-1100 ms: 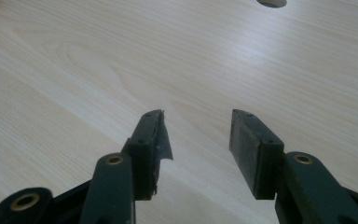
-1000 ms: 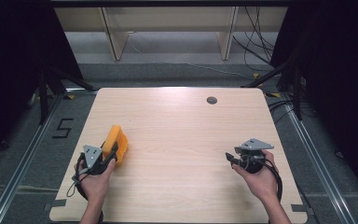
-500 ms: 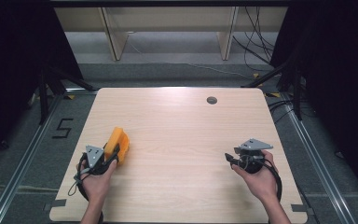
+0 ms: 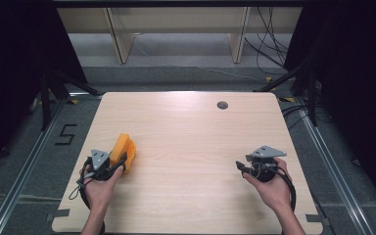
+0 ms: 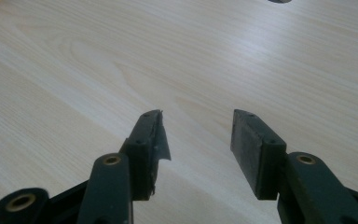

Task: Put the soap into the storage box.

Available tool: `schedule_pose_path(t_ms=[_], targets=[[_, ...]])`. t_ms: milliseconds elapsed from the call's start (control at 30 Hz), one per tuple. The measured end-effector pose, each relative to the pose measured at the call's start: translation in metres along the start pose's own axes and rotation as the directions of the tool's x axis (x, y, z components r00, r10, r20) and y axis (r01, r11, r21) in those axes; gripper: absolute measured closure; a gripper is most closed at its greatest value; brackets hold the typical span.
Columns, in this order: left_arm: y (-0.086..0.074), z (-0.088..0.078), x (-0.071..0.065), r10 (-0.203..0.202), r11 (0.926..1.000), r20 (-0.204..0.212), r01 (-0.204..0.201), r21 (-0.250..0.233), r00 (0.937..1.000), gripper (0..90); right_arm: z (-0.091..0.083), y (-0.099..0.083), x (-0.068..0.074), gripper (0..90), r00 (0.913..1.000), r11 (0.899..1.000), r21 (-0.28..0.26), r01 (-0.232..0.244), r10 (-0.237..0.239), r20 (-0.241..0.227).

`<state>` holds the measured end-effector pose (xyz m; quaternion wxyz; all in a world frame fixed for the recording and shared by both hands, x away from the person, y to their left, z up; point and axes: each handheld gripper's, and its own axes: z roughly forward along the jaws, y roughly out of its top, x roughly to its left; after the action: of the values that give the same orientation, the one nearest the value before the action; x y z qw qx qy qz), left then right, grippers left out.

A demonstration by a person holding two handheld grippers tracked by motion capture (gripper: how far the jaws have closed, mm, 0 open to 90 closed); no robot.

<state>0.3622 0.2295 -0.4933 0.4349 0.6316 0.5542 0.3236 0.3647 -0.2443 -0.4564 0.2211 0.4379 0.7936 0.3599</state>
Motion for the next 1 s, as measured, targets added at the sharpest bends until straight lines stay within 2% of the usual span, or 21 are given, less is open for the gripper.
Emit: schedule_pose_path(t_ms=[100, 233, 300, 400, 500, 567, 700, 767, 833, 900, 1000], targets=[[0.002, 0.0, 0.0, 0.008, 0.9998, 0.003, -0.008, 0.017, 1.0, 48.8, 0.0, 0.0, 0.0, 53.3, 1.0, 1.0, 0.0, 0.0, 0.0, 0.0], [0.007, -0.002, 0.001, -0.001, 0.9997, -0.014, 0.001, 0.025, 0.9999, 43.1, 0.0, 0.0, 0.0, 53.1, 1.0, 1.0, 0.007, -0.006, 0.006, -0.003], [0.009, -0.004, 0.001, 0.003, 0.9999, -0.018, -0.003, 0.016, 0.9998, 40.8, 0.0, 0.0, 0.001, 53.0, 0.9999, 1.0, 0.009, -0.009, 0.009, -0.005], [0.013, -0.008, 0.001, 0.024, 0.9991, -0.02, -0.023, 0.036, 0.9995, 37.2, 0.0, 0.0, 0.001, 52.9, 1.0, 1.0, 0.01, -0.008, 0.008, -0.005], [0.017, -0.01, -0.001, 0.049, 0.9951, 0.006, -0.049, 0.086, 0.9988, 33.3, 0.0, 0.0, 0.0, 52.8, 1.0, 1.0, 0.007, -0.002, 0.002, 0.0], [0.019, -0.012, -0.001, 0.055, 0.9939, 0.024, -0.057, 0.094, 0.9982, 32.1, -0.001, 0.0, 0.001, 52.6, 1.0, 1.0, 0.012, -0.003, 0.003, -0.003], [0.026, -0.015, 0.001, 0.08, 0.9903, 0.029, -0.082, 0.112, 0.9964, 29.3, -0.001, 0.0, 0.001, 52.4, 1.0, 1.0, 0.013, 0.0, 0.0, -0.003], [0.026, -0.017, 0.004, 0.077, 0.9892, 0.042, -0.081, 0.122, 0.9962, 28.6, 0.0, 0.0, 0.001, 52.3, 1.0, 1.0, 0.002, 0.0, 0.0, -0.001], [0.026, -0.02, 0.007, 0.057, 0.989, 0.062, -0.065, 0.133, 0.9965, 28.0, 0.0, 0.0, 0.0, 52.2, 1.0, 1.0, 0.002, -0.002, 0.002, -0.002], [0.025, -0.023, 0.009, 0.037, 0.9887, 0.09, -0.05, 0.142, 0.9952, 27.3, 0.0, 0.0, -0.002, 52.1, 0.9997, 1.0, 0.004, 0.024, -0.024, 0.002], [0.019, -0.028, 0.014, 0.024, 0.986, 0.13, -0.045, 0.16, 0.9913, 25.9, 0.0, 0.0, -0.002, 51.8, 0.9997, 1.0, -0.004, 0.024, -0.024, 0.003]])
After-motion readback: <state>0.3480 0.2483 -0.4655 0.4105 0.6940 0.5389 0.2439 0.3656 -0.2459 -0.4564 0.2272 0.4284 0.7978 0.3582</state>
